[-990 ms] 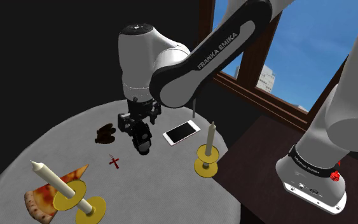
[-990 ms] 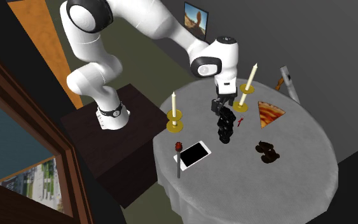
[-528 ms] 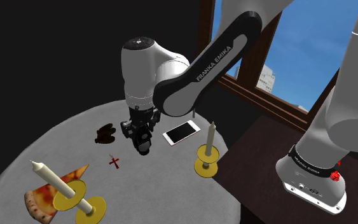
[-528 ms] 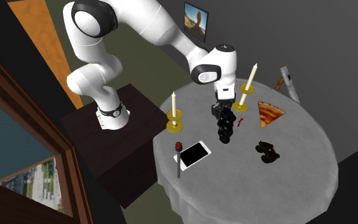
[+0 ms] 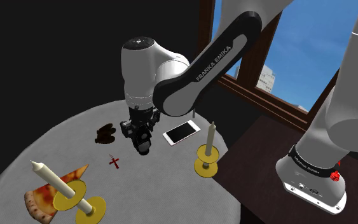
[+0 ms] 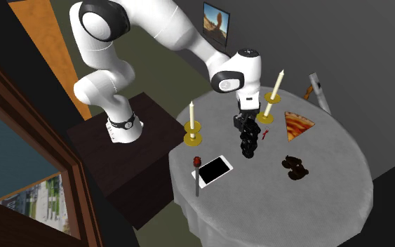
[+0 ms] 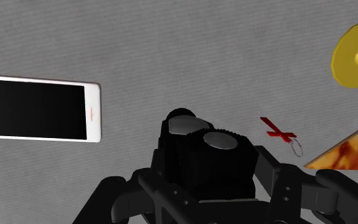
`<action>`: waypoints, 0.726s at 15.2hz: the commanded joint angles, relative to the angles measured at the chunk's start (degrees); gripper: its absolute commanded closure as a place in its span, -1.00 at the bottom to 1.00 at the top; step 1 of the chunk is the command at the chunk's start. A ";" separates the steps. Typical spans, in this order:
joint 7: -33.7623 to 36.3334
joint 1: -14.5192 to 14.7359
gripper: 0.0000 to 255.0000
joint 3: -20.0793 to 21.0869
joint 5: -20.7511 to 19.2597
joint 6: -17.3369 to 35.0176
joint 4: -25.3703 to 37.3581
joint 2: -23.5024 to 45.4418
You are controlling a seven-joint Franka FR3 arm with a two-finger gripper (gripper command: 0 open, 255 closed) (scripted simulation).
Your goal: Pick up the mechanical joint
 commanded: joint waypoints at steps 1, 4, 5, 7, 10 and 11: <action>0.13 0.03 1.00 -0.01 -0.02 0.07 -0.22 0.01; -1.18 -0.52 1.00 0.71 1.77 -1.79 0.29 -1.67; -1.61 -0.68 1.00 0.92 2.35 -2.42 0.48 -2.21; -2.42 -0.97 1.00 1.30 3.46 -3.71 0.92 -3.27; -3.58 -1.35 1.00 1.76 5.03 -5.67 1.68 -4.79; -3.94 -1.45 1.00 1.89 5.53 -6.33 1.96 -5.28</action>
